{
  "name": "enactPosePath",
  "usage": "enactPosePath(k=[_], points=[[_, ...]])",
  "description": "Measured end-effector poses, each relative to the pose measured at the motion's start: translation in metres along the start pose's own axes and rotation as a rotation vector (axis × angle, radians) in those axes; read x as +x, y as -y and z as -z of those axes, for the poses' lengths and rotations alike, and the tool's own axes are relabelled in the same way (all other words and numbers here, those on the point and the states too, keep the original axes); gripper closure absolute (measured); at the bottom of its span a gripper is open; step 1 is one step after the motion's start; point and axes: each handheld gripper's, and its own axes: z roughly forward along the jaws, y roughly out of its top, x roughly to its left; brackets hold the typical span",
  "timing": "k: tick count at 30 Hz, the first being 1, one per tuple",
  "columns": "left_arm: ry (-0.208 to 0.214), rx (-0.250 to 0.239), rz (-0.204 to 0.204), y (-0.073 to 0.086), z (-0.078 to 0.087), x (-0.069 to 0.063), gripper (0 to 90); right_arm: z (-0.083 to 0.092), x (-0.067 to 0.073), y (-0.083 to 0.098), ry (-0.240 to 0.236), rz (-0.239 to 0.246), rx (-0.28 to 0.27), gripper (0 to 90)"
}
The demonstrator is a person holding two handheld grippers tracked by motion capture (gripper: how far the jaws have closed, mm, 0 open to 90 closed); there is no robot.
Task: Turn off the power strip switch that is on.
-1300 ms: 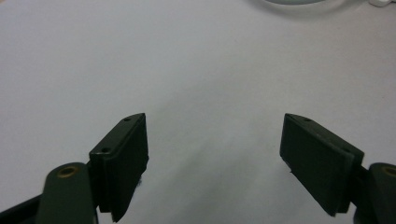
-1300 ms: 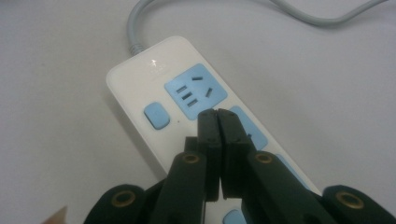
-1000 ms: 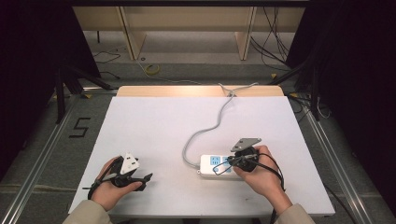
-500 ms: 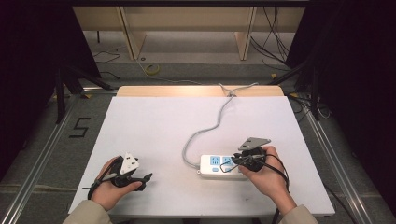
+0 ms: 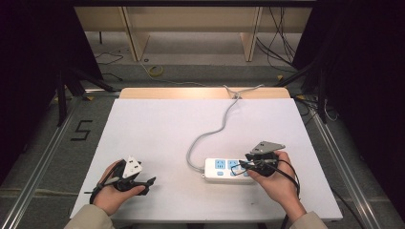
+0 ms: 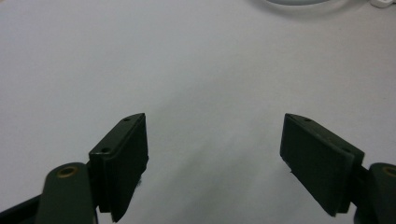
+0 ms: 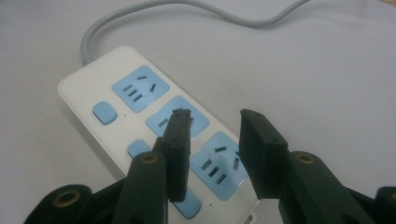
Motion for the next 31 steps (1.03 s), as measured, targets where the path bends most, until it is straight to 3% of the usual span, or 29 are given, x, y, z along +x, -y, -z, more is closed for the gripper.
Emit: enactPosePath(k=[20,31], points=[[-0.004,-0.002,0.003,0.001,0.001,0.001,23.1,0.001,-0.007,0.012,0.014,-0.041,-0.058,44.8],[-0.004,-0.006,0.004,0.000,0.001,0.001,23.1,0.001,-0.007,0.013,0.029,-0.037,-0.073,39.4]])
